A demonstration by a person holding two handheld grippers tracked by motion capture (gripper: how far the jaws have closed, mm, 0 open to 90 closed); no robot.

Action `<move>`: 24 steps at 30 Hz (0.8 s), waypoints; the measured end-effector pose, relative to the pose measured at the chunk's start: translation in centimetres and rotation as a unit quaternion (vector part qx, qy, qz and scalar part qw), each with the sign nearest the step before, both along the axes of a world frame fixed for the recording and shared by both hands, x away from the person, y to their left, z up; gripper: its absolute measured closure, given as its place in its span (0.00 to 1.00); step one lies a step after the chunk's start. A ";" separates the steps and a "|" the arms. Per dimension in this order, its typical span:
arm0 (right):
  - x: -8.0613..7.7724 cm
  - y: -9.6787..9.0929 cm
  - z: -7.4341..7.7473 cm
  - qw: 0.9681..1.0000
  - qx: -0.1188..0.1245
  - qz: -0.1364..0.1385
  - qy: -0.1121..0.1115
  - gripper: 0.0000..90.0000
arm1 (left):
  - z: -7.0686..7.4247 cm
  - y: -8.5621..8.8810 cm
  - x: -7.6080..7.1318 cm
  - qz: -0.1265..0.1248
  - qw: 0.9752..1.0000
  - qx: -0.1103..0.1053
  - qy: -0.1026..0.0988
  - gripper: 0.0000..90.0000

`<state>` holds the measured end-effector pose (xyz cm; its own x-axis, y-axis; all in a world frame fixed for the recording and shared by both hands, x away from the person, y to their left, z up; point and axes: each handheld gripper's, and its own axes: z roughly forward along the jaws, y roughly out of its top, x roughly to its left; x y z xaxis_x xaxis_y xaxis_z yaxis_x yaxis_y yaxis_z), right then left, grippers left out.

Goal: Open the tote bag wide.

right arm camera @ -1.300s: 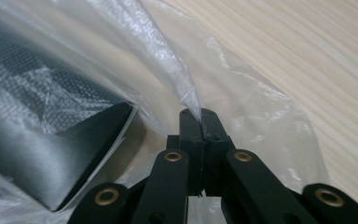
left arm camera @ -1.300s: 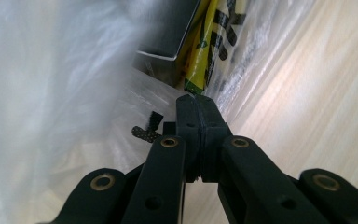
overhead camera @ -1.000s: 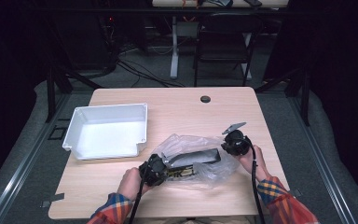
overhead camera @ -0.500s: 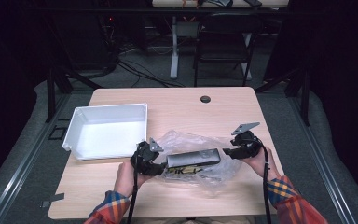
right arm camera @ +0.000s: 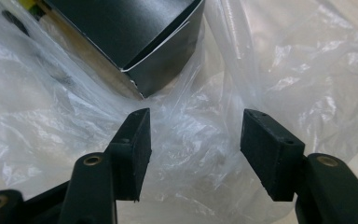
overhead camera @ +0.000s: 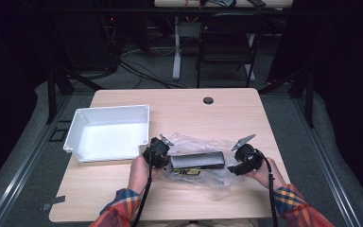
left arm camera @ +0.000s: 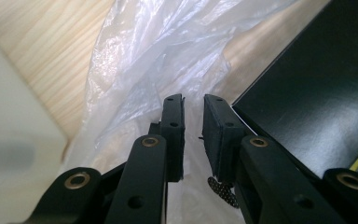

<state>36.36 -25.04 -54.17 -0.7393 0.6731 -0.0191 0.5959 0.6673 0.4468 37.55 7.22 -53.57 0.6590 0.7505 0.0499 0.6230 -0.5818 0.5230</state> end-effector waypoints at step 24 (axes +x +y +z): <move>0.8 2.7 2.9 0.993 0.102 0.038 -0.035 0.47 | -0.7 -1.0 1.0 -0.012 1.000 -0.021 0.016 0.84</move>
